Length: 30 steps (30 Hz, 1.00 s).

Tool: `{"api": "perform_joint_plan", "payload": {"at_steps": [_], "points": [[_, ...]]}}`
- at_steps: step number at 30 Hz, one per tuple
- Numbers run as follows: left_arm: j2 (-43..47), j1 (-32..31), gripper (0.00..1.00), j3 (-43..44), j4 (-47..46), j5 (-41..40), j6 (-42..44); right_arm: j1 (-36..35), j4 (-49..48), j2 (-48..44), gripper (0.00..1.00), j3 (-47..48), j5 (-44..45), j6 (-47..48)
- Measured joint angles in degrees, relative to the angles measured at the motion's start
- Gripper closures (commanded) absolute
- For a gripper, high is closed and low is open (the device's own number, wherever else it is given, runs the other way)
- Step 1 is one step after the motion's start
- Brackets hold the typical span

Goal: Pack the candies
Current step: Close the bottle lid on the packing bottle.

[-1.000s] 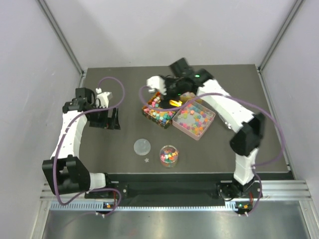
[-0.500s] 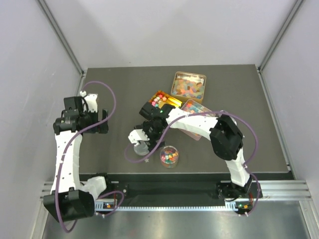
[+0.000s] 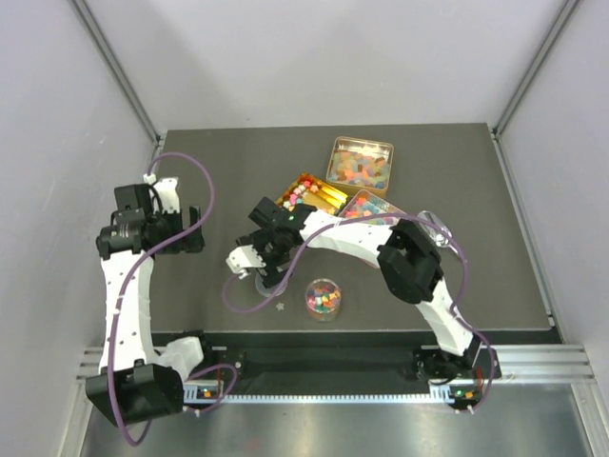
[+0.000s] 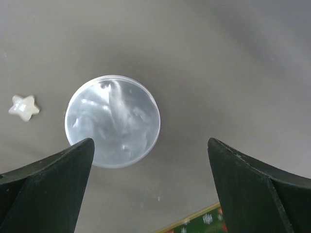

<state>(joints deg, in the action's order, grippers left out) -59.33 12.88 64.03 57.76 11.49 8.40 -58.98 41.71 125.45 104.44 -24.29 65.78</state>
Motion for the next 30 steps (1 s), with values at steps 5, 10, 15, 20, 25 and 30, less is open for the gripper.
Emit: {"api": "perform_joint_plan", "payload": {"at_steps": [5, 10, 15, 20, 25, 30], "points": [[1.2, 0.4, 0.04, 0.0, 0.5, 0.6, 0.0, -0.2, 3.4, 4.5, 0.0, 5.4, -1.1, 0.1], [2.0, 0.6, 0.04, 0.0, 0.5, 1.1, 0.0, -0.2, 7.9, 6.1, 0.0, 8.9, -1.9, 0.9], [2.0, 0.7, 0.04, 0.0, 0.5, 1.5, -0.2, -0.3, 10.6, 6.1, 0.0, 8.8, -2.0, 2.1], [1.9, 0.7, 0.04, 0.0, 0.5, 2.3, -0.5, -0.5, 10.6, 6.1, 0.0, 7.7, -1.7, 2.2], [1.8, 0.8, 0.04, 0.0, 0.5, 3.0, -0.8, -0.9, 9.9, 6.2, 0.0, 6.0, -0.8, 2.2], [1.4, 0.8, 0.04, 0.0, 0.5, 3.3, -0.8, -1.0, 8.9, 6.2, 0.0, 5.8, 0.0, 2.2]]}}
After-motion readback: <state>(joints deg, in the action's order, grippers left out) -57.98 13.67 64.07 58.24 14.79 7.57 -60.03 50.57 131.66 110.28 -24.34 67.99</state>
